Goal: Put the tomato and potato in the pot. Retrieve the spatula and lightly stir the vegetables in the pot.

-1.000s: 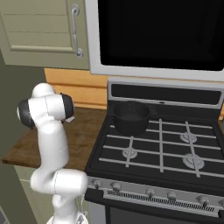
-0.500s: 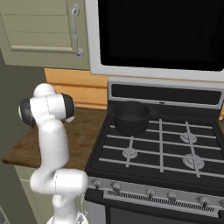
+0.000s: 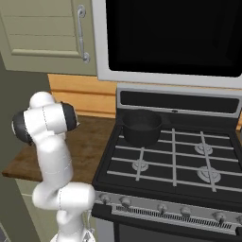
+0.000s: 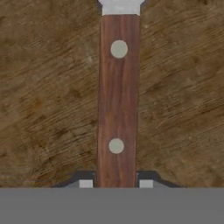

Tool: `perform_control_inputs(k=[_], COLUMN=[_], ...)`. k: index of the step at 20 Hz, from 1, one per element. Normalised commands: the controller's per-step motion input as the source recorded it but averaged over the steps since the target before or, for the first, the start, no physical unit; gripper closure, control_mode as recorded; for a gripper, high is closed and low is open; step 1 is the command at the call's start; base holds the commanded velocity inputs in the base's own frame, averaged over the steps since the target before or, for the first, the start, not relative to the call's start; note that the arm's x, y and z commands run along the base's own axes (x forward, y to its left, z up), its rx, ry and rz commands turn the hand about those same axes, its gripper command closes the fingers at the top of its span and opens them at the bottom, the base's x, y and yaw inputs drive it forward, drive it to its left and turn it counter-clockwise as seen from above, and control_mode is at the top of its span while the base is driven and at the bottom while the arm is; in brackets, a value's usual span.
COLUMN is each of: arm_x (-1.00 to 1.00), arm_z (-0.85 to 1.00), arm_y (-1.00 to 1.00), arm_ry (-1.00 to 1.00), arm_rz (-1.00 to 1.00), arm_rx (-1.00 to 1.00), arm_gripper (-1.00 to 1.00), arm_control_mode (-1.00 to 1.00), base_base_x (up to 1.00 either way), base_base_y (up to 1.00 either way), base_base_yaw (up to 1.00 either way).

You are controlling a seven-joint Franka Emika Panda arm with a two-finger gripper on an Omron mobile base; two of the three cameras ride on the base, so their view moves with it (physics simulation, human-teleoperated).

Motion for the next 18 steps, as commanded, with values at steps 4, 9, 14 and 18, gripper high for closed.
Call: perform_control_inputs(k=[4,9,14,18], arm_x=[-0.52,-0.77,-0.64,-0.65], arm_z=[0.72,1.0,1.0,0.96], arm_y=[-0.29,-0.15,-0.32,-0.88], arm_ry=[-0.12,0.0,0.0,0.0], arm_rz=[-0.13,-0.12,-0.15,-0.18], arm_rx=[0.1,0.31,0.44,0.56], arm_gripper=[1.0,1.0,1.0,1.0], arm_control_mode=[-1.0,-1.0,-1.0,-1.0], base_base_x=[0.0,0.0,0.0,0.0], base_base_y=[0.0,0.0,0.0,0.0], base_base_yaw=[0.0,0.0,0.0,0.0])
